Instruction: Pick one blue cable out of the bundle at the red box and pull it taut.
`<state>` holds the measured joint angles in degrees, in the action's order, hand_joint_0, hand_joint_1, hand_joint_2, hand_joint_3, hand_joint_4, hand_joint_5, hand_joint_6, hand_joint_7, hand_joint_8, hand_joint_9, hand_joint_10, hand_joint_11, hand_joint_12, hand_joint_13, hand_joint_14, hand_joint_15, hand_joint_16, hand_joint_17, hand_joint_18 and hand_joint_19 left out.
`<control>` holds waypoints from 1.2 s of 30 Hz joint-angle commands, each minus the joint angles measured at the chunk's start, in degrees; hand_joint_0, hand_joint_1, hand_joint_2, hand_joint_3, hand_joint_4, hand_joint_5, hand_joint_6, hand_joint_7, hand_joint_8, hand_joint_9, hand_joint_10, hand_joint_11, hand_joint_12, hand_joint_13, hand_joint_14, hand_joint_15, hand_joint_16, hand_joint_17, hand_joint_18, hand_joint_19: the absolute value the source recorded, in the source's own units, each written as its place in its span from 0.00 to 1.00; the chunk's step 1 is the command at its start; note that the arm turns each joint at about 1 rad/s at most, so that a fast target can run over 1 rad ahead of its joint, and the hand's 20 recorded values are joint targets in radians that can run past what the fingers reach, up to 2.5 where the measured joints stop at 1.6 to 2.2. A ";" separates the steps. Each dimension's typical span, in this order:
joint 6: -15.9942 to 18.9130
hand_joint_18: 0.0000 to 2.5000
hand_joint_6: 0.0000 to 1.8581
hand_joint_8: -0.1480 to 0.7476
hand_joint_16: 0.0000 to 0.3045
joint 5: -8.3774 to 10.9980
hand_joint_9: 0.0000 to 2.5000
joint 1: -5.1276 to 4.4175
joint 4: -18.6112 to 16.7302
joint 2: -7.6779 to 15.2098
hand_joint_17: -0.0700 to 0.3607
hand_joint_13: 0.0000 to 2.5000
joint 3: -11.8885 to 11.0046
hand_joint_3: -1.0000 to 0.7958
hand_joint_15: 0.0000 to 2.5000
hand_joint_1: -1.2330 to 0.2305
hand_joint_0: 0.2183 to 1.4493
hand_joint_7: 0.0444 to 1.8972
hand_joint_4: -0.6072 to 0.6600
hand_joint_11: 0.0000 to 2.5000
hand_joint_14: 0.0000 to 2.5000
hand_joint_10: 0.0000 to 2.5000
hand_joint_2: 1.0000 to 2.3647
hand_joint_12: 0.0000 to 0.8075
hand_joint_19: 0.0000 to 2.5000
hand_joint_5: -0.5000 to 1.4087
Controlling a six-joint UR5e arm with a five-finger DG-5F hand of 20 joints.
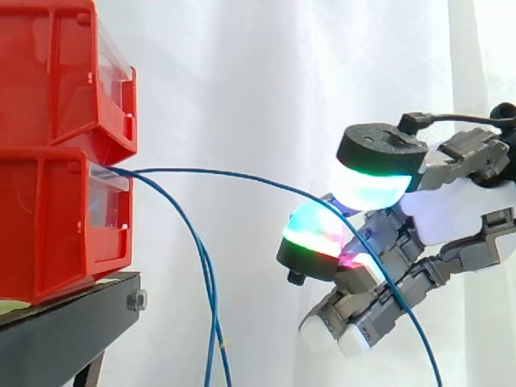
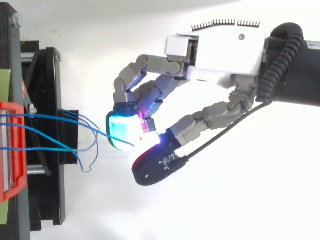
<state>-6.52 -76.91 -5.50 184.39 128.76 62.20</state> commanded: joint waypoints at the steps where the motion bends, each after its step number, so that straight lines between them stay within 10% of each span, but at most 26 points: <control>1: 0.19 0.23 0.50 0.50 0.15 0.00 0.39 -0.12 0.00 0.00 0.41 0.24 0.03 0.28 0.13 0.32 0.26 0.47 0.52 0.45 0.00 0.00 0.00 0.46 0.08 0.16; 22: 0.54 0.25 0.49 0.56 0.19 0.00 0.39 -0.47 0.00 0.00 0.46 0.24 0.03 0.28 0.14 0.29 0.18 0.44 0.56 0.44 0.00 0.00 0.00 0.52 0.09 0.16; 27: 7.93 0.25 0.49 0.56 0.19 -0.09 0.39 -1.00 0.00 0.00 0.47 0.24 0.03 0.28 0.14 0.25 0.16 0.44 0.56 0.44 0.00 0.00 0.00 0.53 0.09 0.16; 36: 10.56 0.23 0.49 0.51 0.16 -0.26 0.38 -1.27 -0.09 0.00 0.42 0.23 0.03 0.28 0.13 0.28 0.29 0.48 0.53 0.45 0.00 0.01 0.00 0.47 0.10 0.16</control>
<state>3.22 -77.06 -6.73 184.39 128.76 62.22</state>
